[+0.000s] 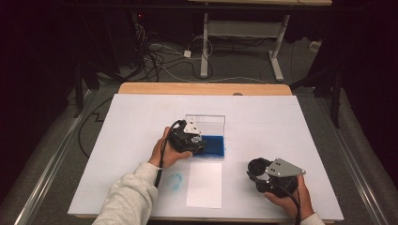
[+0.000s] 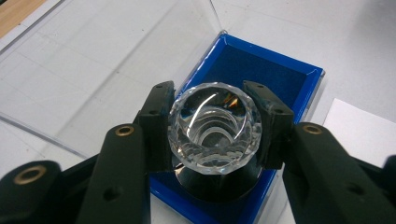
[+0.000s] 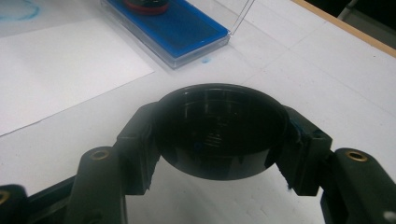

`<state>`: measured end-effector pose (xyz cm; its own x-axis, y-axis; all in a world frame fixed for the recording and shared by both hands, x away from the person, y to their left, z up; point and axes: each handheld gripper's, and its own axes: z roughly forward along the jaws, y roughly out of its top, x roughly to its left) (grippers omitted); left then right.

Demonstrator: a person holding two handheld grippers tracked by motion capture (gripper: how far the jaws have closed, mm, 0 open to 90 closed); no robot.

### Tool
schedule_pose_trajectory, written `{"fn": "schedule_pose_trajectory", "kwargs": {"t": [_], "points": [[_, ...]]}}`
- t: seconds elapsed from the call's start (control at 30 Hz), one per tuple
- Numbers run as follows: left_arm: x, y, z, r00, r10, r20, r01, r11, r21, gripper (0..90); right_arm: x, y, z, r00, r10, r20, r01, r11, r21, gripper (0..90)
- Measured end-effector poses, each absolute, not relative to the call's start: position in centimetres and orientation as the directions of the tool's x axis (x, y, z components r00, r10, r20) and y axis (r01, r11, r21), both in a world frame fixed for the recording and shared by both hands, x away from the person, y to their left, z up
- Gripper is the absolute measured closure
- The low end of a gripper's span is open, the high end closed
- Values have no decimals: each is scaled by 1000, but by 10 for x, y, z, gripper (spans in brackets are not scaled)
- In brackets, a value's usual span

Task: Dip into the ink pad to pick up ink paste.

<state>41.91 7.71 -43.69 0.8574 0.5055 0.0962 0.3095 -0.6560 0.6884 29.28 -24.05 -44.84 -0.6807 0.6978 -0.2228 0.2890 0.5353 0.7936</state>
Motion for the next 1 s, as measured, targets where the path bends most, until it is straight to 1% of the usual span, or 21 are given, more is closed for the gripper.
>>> {"fn": "schedule_pose_trajectory", "kwargs": {"t": [0.3, 0.37, 0.9, 1.0], "points": [[422, 75, -433, 865, 493, 95, 319, -686, 654, 546, 292, -240, -448, -678, 701, -220, 293, 533, 794, 385], [422, 74, -432, 869, 483, 109, 309, -701, 642, 546, 292, -240, -449, -679, 699, -223, 293, 536, 792, 385], [422, 74, -431, 868, 486, 99, 317, -699, 641, 546, 292, -240, -449, -678, 702, -219, 298, 535, 791, 385], [422, 72, -431, 867, 486, 109, 314, -704, 637, 547, 292, -241, -449, -677, 703, -217, 300, 533, 791, 384]]}}
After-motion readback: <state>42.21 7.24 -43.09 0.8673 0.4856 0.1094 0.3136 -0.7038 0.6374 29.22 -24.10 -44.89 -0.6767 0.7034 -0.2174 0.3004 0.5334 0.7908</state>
